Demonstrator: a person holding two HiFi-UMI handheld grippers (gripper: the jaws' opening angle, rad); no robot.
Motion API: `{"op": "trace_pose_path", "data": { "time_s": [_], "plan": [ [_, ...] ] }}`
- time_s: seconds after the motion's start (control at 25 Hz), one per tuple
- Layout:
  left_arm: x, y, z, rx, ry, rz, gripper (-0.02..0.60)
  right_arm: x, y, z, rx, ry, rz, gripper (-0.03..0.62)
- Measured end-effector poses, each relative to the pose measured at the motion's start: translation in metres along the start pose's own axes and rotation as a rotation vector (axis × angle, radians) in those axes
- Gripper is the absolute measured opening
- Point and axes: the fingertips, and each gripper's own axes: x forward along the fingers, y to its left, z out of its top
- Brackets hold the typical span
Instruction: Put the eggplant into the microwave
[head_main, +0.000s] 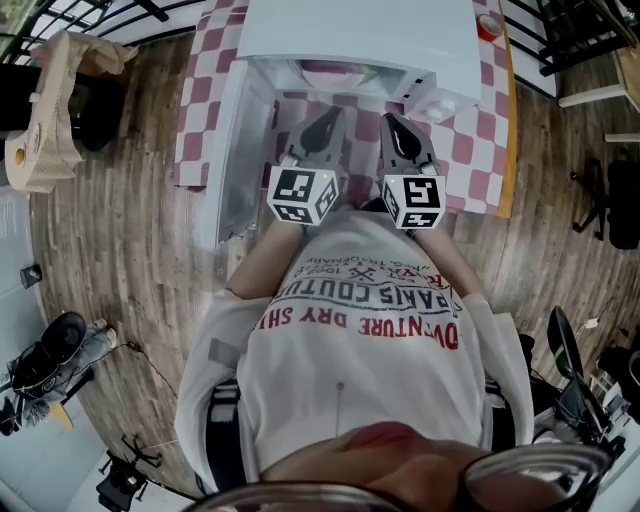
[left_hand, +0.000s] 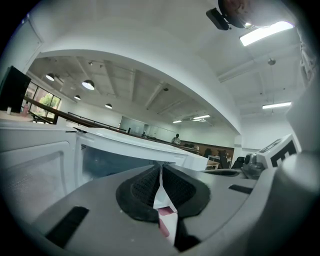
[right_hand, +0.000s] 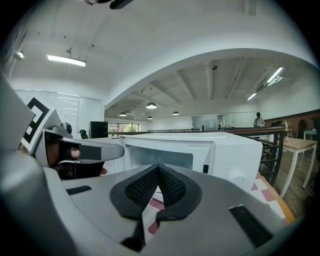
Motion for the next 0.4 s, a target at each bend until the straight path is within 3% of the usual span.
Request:
{"op": "trace_pose_path", "data": {
  "time_s": [0.4],
  "plan": [
    [-0.0026, -0.0008, -0.0041, -0.042, 0.007, -0.043, 0.038, -0.0008, 0.0057, -0.0031, -0.01, 0.009, -0.011, 0.026]
  ]
}}
